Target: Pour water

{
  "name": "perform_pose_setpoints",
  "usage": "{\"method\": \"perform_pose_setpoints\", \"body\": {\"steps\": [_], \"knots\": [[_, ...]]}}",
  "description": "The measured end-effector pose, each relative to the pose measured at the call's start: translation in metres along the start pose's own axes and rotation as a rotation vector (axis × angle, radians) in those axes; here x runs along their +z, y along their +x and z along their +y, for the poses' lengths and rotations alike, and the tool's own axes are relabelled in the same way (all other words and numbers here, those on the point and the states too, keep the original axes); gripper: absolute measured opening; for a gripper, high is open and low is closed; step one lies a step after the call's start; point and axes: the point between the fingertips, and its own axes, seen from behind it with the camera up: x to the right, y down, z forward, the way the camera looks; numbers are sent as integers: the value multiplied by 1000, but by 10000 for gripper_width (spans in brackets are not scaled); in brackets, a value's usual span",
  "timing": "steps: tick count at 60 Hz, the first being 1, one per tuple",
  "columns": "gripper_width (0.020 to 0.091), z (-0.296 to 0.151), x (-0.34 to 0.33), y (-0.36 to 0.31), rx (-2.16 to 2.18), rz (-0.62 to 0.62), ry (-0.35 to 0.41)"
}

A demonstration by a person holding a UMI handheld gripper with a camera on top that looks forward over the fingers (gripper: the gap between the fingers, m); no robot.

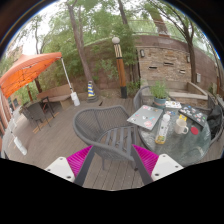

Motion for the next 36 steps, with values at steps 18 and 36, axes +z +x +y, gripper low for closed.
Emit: {"method": "perform_pose_setpoints", "body": {"steps": [18, 36], "knots": [[816, -21, 44, 27, 54, 105, -23], [820, -9, 90, 91, 81, 216, 44]]}}
